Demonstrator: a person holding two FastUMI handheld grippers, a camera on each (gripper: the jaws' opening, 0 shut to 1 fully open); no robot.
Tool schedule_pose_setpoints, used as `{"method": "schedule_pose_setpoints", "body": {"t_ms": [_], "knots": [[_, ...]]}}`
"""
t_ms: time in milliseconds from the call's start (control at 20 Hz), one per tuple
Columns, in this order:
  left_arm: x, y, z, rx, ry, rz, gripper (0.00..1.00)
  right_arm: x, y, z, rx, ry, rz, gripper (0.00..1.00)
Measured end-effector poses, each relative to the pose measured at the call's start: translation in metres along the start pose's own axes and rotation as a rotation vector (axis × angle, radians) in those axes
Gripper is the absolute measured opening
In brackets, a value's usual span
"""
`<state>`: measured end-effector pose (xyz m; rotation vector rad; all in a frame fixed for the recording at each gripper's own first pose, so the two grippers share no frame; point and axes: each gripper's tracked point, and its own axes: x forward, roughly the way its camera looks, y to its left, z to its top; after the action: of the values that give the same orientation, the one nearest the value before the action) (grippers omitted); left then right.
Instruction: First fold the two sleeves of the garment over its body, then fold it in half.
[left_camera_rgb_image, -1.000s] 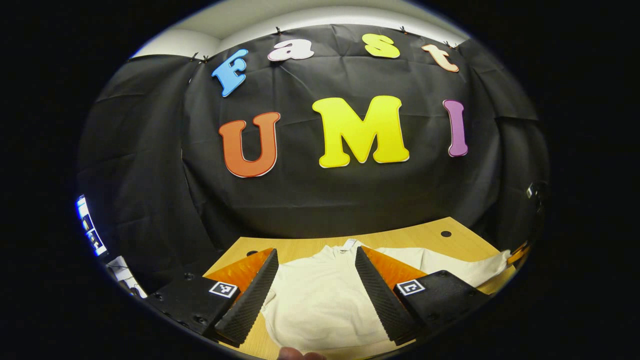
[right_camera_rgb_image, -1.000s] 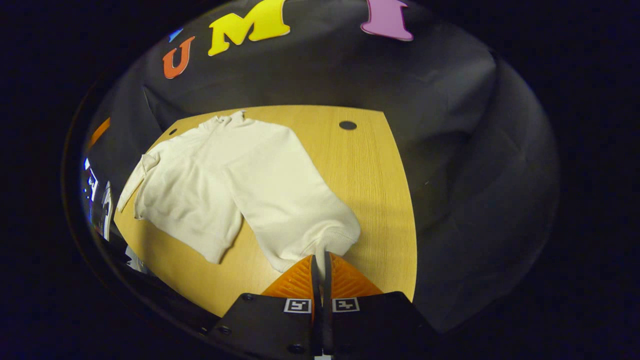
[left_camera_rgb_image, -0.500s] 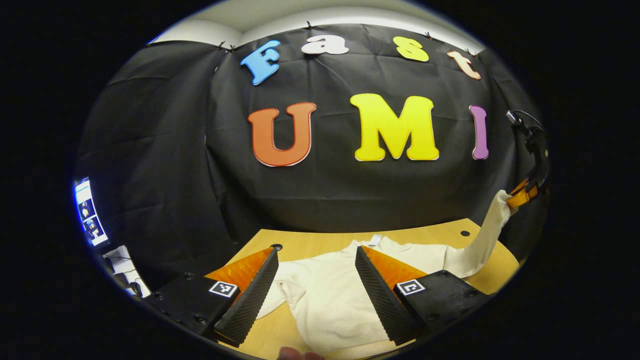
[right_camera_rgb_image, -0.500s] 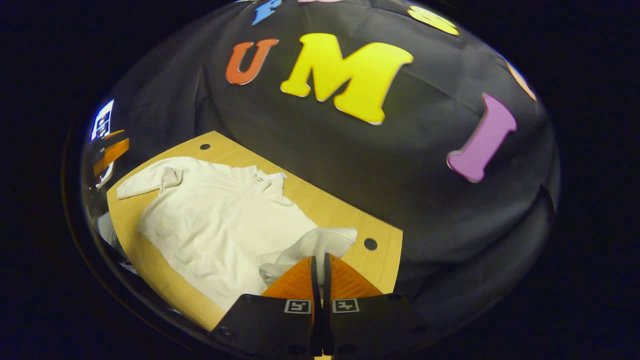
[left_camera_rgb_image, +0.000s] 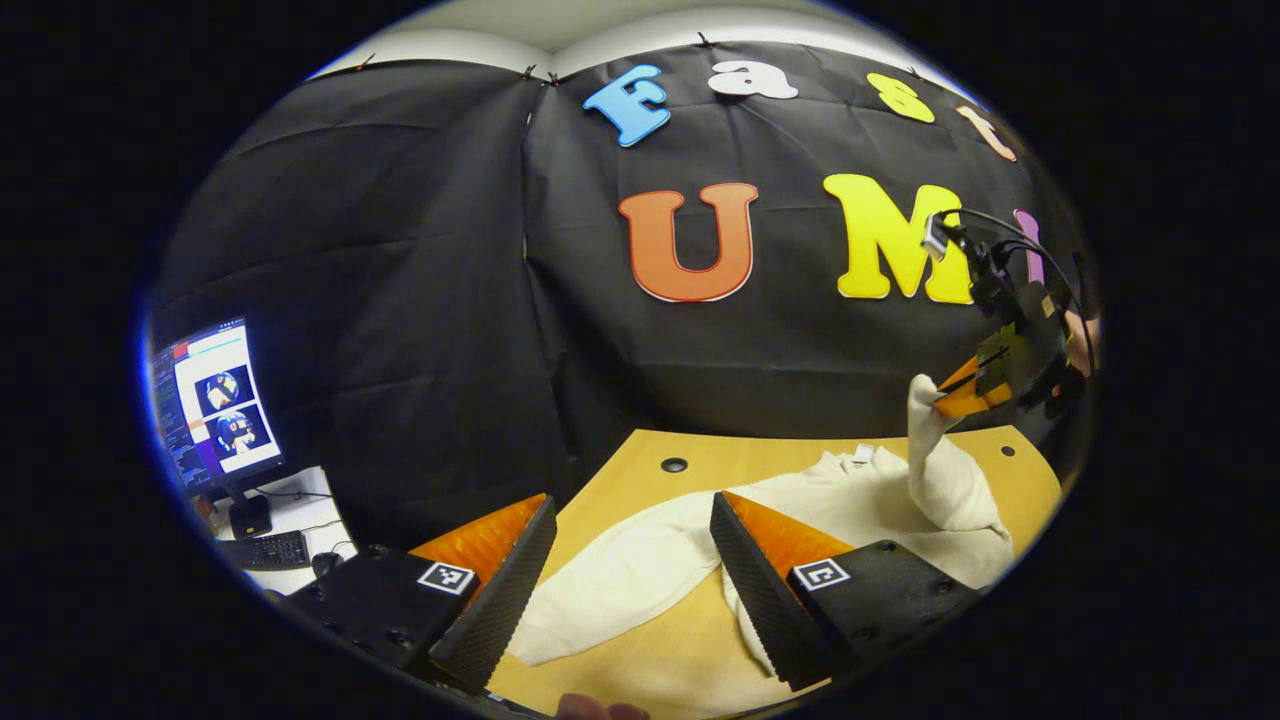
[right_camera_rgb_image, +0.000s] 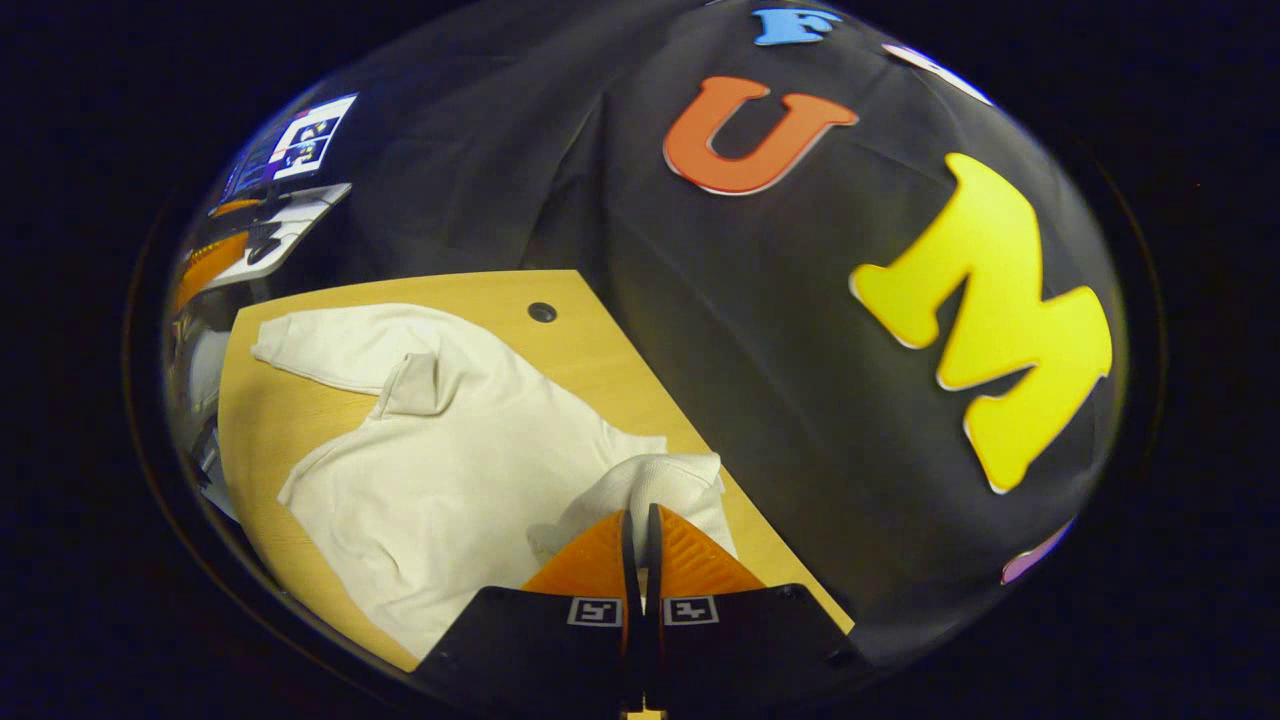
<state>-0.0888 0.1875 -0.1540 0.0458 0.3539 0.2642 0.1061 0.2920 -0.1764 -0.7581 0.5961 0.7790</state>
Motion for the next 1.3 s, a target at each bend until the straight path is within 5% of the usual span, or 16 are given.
{"method": "schedule_pose_setpoints", "body": {"t_ms": [300, 550, 700, 800, 1300], "knots": [[-0.013, 0.054, -0.043, -0.019, 0.075, 0.079, 0.99, 0.096, 0.08, 0.009, -0.037, 0.102, 0.049, 0.01], [-0.012, 0.053, -0.055, -0.04, 0.087, 0.036, 0.99, 0.137, 0.11, 0.009, 0.169, 0.112, 0.081, 0.02], [-0.008, 0.038, -0.057, -0.03, 0.094, -0.016, 0.99, 0.139, 0.125, 0.032, 0.383, 0.044, 0.15, 0.16], [-0.004, 0.031, -0.057, -0.017, 0.094, -0.037, 0.99, 0.134, 0.124, 0.04, 0.41, 0.017, 0.156, 0.73], [0.002, 0.008, -0.058, 0.074, 0.047, -0.118, 1.0, 0.035, 0.092, 0.088, 0.487, -0.215, 0.097, 0.9]]}}
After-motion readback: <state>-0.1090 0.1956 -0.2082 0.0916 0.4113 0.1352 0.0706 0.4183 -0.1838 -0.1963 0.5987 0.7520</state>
